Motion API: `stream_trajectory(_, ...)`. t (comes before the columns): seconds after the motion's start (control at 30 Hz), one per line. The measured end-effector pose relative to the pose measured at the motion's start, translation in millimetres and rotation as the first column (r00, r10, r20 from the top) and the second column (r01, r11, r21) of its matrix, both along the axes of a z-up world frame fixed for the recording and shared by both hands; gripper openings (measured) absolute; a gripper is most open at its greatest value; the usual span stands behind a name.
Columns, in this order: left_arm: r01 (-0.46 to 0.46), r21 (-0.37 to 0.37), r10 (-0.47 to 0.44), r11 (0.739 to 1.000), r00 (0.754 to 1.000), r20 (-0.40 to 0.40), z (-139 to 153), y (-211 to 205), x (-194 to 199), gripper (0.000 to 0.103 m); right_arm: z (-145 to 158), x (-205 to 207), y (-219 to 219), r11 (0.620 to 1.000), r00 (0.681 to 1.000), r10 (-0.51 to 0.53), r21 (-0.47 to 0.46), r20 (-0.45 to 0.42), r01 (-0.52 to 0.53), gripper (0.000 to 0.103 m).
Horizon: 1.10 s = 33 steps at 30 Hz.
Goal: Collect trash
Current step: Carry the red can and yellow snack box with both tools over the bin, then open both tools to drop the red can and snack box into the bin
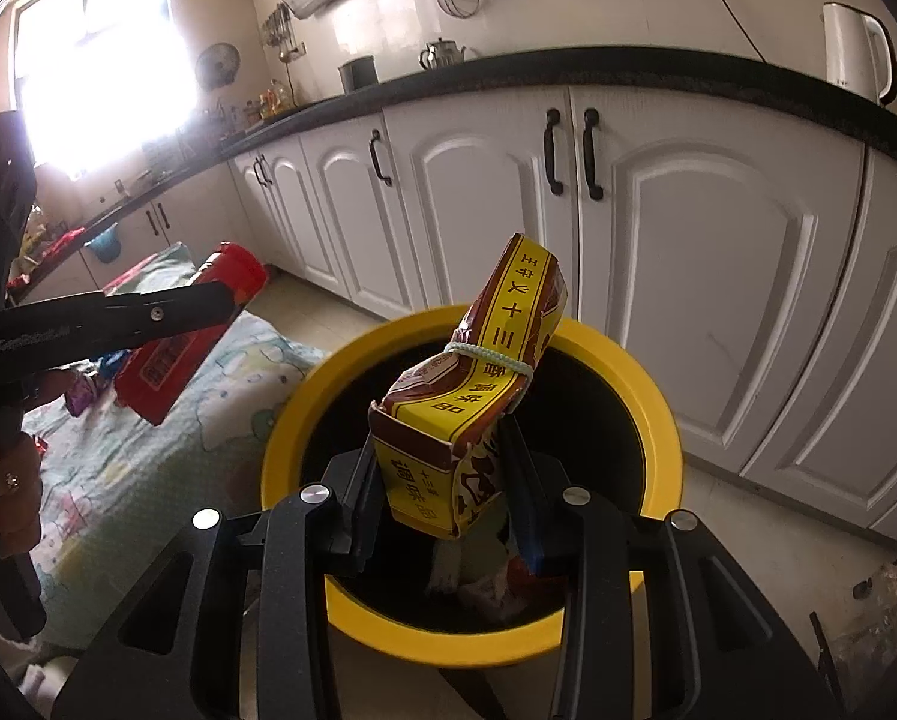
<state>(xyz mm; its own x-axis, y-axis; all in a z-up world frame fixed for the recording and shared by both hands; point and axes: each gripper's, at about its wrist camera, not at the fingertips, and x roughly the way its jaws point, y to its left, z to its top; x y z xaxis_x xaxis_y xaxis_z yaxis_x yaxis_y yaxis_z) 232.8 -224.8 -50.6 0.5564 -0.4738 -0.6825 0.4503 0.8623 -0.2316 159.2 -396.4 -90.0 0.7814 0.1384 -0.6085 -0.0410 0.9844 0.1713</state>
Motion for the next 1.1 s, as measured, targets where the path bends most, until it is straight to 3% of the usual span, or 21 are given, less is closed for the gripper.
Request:
stream_trajectory(0.53,0.024,0.039,-0.02,0.999,0.996,-0.09,-33.8,-23.1,27.1,0.027,-25.9,8.8,-7.6,1.0,0.996,-0.025,0.005,-0.084,0.025,0.036)
stream_trajectory(0.57,0.019,0.038,-0.016,0.999,0.996,-0.09,-33.6,-22.4,28.3,0.03,-26.1,8.6,-9.4,0.999,0.996,-0.03,0.007,-0.084,0.031,0.038)
stream_trajectory(0.63,0.01,0.028,-0.008,1.0,0.996,-0.091,-32.3,-19.8,29.9,0.046,-26.2,7.9,-13.9,0.999,0.996,-0.046,0.013,-0.08,0.047,0.049)
stream_trajectory(0.77,-0.002,0.022,0.004,1.0,0.997,-0.078,-27.5,-16.5,31.2,0.06,-22.7,5.2,-20.1,0.997,0.995,-0.072,0.014,-0.065,0.073,0.053)
stream_trajectory(0.93,-0.036,0.018,0.037,0.999,0.998,-0.049,-19.9,-7.6,26.2,0.092,-15.6,1.2,-28.8,0.993,0.993,-0.115,0.022,-0.038,0.116,0.063)
stream_trajectory(1.1,-0.093,0.013,0.093,0.996,0.996,-0.012,-11.5,12.8,17.0,0.092,-7.1,-2.7,-32.0,0.99,0.99,-0.143,0.018,-0.003,0.143,0.073)
